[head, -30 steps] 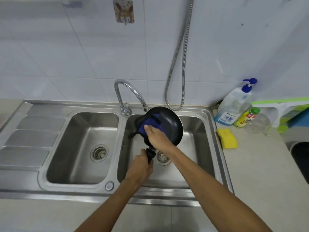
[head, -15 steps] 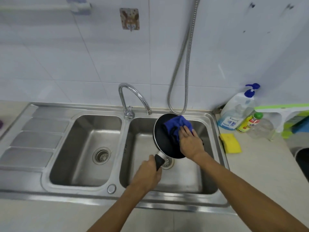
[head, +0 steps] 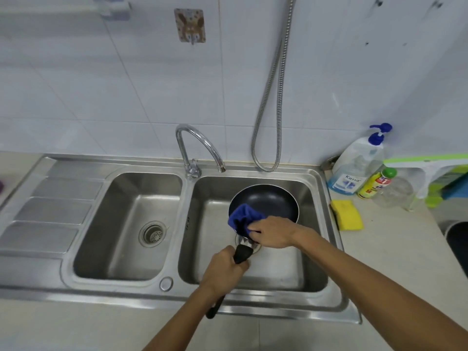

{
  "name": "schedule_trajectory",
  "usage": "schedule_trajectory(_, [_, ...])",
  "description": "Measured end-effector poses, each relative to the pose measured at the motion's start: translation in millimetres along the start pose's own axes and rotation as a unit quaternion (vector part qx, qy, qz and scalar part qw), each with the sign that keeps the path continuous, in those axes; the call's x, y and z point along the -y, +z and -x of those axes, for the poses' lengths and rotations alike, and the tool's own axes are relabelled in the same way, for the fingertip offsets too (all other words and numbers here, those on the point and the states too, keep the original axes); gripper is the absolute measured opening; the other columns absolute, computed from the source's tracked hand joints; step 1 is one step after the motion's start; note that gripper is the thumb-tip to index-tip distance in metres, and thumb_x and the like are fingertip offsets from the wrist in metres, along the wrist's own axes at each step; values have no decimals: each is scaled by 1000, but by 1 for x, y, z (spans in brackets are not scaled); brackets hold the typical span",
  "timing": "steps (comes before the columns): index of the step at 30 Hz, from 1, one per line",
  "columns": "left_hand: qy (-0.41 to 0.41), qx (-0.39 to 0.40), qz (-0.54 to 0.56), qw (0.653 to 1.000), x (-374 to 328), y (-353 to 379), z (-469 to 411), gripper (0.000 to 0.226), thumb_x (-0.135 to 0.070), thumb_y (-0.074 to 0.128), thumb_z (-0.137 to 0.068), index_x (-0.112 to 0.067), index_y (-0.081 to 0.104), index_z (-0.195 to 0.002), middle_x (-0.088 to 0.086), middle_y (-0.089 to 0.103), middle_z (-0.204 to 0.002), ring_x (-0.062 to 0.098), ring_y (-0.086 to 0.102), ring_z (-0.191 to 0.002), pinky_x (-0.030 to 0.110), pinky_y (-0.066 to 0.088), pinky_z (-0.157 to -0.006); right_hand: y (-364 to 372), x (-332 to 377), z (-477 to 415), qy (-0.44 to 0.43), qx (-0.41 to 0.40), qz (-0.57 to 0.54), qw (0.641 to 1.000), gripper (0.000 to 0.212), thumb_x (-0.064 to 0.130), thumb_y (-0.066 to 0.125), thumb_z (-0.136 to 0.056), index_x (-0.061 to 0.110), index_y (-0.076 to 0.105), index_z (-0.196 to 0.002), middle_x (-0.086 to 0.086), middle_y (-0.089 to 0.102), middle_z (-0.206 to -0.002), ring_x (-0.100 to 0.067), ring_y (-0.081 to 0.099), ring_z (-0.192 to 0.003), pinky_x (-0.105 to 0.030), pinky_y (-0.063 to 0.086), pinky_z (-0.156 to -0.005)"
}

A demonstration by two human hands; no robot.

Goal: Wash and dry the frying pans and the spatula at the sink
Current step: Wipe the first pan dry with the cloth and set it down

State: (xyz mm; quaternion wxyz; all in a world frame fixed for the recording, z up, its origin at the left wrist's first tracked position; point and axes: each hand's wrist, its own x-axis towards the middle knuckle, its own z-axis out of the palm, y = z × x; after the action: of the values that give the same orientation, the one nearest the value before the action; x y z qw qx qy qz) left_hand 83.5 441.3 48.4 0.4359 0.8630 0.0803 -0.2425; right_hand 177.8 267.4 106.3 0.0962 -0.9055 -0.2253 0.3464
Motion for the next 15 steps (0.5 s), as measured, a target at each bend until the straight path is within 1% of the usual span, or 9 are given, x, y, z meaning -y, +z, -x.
schedule_trajectory(3, [-29,38,47,998,-2,24,7,23,-39,69,-86,-18,58,-89,-2,64,-77,14,60,-67,33,50,-64,11,-11,18,11,1,69,998,31,40,32,-102,30,59,-114,-1,65,-124,-31,59,-111,-41,43,-85])
schedule_trajectory(5, [-42,47,52,997,1,30,8,26,-41,70,-85,-19,59,-92,-1,66,-79,15,62,-66,34,51,-63,16,-20,26,11,-4,70,997,29,41,32,-101,32,59,-103,-1,66,-119,-31,60,-108,-42,43,-84])
schedule_trajectory(7, [-42,55,41,997,4,27,4,26,-42,71,-85,-20,59,-93,-1,66,-79,15,62,-65,31,50,-60,16,-25,28,16,1,7,1000,28,42,34,-101,31,52,-81,3,65,-95,-30,58,-95,-40,42,-80])
schedule_trajectory(8, [-36,58,37,997,4,22,2,26,-42,71,-85,-20,59,-92,-2,66,-78,14,61,-64,31,49,-60,14,-24,26,13,-5,-21,1000,30,42,35,-101,29,48,-76,6,60,-83,-28,55,-88,-40,40,-78])
schedule_trajectory(9, [-30,61,34,997,5,16,-1,26,-42,71,-85,-20,59,-91,-3,65,-76,14,60,-62,32,49,-60,14,-21,21,7,-21,-34,999,31,41,35,-100,27,47,-76,7,55,-78,-27,53,-86,-39,39,-76])
schedule_trajectory(10, [-23,64,31,997,5,9,-4,26,-41,70,-86,-18,59,-90,-2,64,-74,14,59,-59,32,48,-59,12,-14,16,-1,-47,-38,998,29,41,34,-100,25,48,-80,8,56,-81,-27,53,-87,-39,40,-76])
schedule_trajectory(12, [-22,88,54,994,2,-4,-7,26,-36,69,-90,-12,59,-91,-2,60,-65,13,55,-48,30,45,-51,11,-3,4,3,-109,-68,992,27,42,32,-100,25,49,-89,6,63,-93,-27,56,-92,-42,44,-80])
schedule_trajectory(14, [-32,127,116,985,-1,-14,-6,23,-31,68,-94,-10,58,-90,-2,53,-57,14,46,-40,27,39,-44,5,1,-4,13,-155,-192,969,26,41,35,-98,23,49,-85,7,64,-88,-22,59,-89,-46,46,-85])
schedule_trajectory(15, [-36,140,146,979,-3,-18,-5,24,-30,68,-95,-11,56,-89,-2,51,-57,13,42,-40,27,37,-43,0,0,-5,13,-184,-285,941,26,39,38,-97,22,53,-84,8,65,-85,-18,59,-87,-45,46,-88])
